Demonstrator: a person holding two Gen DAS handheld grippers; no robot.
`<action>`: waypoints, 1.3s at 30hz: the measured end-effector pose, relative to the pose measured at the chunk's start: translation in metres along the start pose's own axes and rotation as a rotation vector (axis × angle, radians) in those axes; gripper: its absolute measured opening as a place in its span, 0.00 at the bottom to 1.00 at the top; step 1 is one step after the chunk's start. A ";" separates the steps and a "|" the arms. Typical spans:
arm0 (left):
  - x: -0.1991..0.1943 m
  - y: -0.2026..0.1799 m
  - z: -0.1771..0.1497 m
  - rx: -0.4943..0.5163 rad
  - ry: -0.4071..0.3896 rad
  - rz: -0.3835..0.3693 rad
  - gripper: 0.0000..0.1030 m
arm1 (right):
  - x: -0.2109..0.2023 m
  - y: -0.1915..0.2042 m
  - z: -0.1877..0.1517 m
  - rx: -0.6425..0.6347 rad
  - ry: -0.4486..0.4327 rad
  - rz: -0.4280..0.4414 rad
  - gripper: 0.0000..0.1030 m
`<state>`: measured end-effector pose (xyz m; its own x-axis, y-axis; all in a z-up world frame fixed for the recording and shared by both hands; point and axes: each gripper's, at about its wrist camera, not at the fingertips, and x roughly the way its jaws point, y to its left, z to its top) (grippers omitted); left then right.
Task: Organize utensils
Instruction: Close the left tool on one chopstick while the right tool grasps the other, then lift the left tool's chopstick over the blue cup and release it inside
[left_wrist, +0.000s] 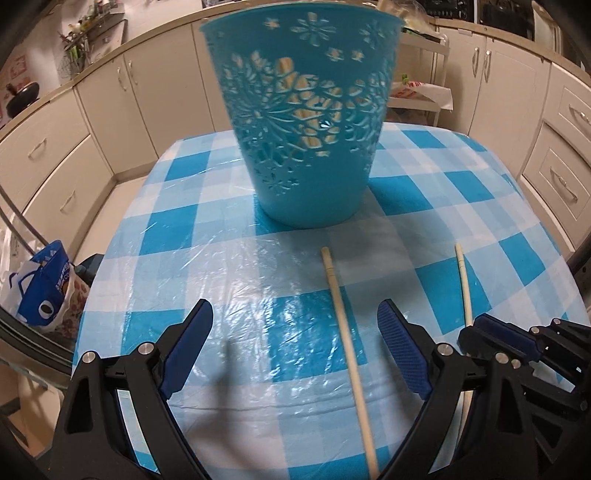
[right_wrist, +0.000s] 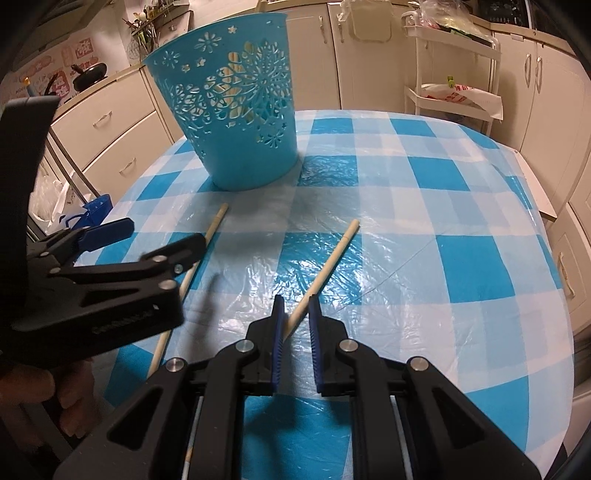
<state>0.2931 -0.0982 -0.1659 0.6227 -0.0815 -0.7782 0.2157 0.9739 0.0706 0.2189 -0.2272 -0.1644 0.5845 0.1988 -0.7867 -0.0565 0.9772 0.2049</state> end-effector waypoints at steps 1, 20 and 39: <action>0.002 -0.002 0.001 0.006 0.004 -0.003 0.84 | 0.000 0.000 0.000 0.001 0.000 0.001 0.14; 0.014 0.011 0.007 -0.095 0.078 -0.304 0.05 | 0.015 -0.006 0.022 -0.025 0.045 -0.007 0.08; -0.165 0.098 0.101 -0.234 -0.757 -0.361 0.05 | 0.013 -0.033 0.010 0.223 -0.003 0.187 0.06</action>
<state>0.2872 -0.0105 0.0327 0.8967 -0.4316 -0.0981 0.3879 0.8731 -0.2955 0.2367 -0.2572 -0.1754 0.5829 0.3737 -0.7215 0.0154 0.8827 0.4697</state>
